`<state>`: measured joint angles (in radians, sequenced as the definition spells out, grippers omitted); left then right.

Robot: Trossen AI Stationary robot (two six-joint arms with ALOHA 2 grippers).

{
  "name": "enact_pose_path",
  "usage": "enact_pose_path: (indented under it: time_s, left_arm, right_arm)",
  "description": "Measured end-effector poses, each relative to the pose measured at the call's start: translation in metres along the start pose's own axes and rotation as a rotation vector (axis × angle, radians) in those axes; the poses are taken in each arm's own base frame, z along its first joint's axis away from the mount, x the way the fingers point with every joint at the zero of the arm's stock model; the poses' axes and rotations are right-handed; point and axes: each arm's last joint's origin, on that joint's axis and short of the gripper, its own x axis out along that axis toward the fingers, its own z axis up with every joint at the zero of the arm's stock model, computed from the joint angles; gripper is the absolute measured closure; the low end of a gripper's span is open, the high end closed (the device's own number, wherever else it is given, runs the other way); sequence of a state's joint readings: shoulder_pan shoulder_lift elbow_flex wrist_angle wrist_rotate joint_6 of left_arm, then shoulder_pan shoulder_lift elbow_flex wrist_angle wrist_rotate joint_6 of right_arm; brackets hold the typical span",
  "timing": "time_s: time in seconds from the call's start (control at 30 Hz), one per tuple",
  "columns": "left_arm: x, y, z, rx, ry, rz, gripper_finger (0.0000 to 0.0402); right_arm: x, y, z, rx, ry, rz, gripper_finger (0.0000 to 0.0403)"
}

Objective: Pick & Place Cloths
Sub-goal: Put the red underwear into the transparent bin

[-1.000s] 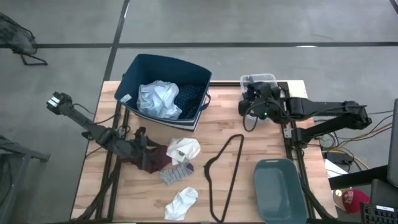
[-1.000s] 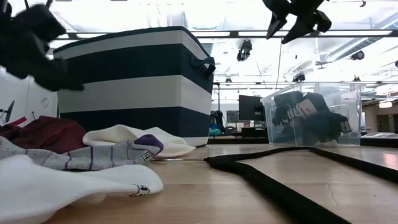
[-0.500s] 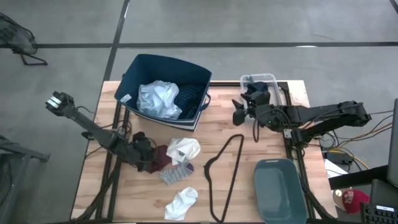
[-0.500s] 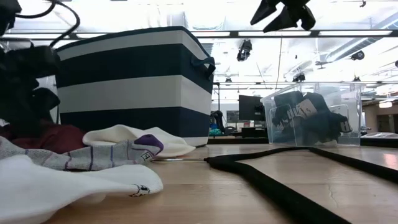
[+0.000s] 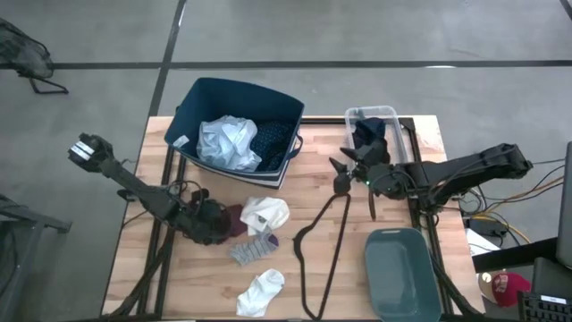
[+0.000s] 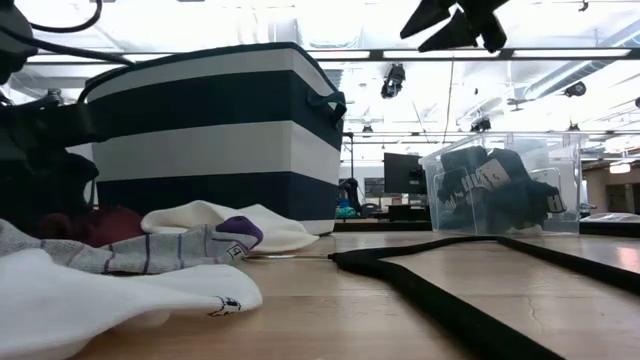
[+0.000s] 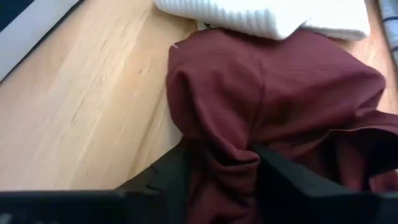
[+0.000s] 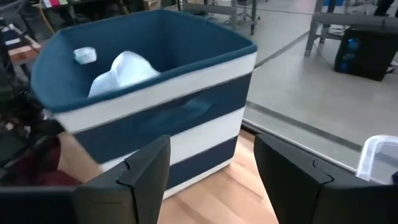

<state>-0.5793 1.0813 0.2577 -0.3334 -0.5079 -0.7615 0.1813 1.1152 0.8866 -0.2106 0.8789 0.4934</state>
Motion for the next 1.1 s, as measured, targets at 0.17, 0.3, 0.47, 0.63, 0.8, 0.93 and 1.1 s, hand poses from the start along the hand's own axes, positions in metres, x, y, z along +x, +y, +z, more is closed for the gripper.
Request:
enact_pose_path:
  time_s: [0.17, 0.3, 0.47, 0.63, 0.8, 0.93, 1.1]
  left_arm:
    - [0.004, -0.004, 0.002, 0.05, -0.018, -0.016, 0.0337]
    - [0.003, -0.007, 0.005, 0.113, -0.055, -0.022, 0.0387]
    - [-0.005, -0.011, 0.017, 0.169, -0.095, -0.036, 0.0384]
    - [-0.023, -0.025, 0.047, 0.22, -0.198, -0.088, 0.0387]
    - [-0.047, -0.038, 0.08, 0.298, -0.3, -0.129, 0.0385]
    - [-0.067, -0.045, 0.104, 0.351, -0.361, -0.144, 0.0387]
    - [-0.087, -0.049, 0.126, 0.379, -0.43, -0.155, 0.0385]
  right_arm:
    - [0.001, 0.004, -0.02, -0.009, 0.01, 0.105, 0.0165]
    - [0.0, 0.01, -0.032, -0.042, -0.023, 0.268, 0.0159]
    - [-0.003, 0.013, -0.044, -0.092, -0.038, 0.437, 0.0162]
    - [-0.002, 0.01, -0.058, -0.097, 0.0, 0.459, 0.0175]
    - [0.004, 0.017, -0.069, -0.15, 0.031, 0.461, 0.0183]
    - [0.016, 0.031, -0.077, -0.201, 0.052, 0.448, 0.0177]
    - [0.029, 0.058, -0.075, -0.252, 0.016, 0.478, 0.0153]
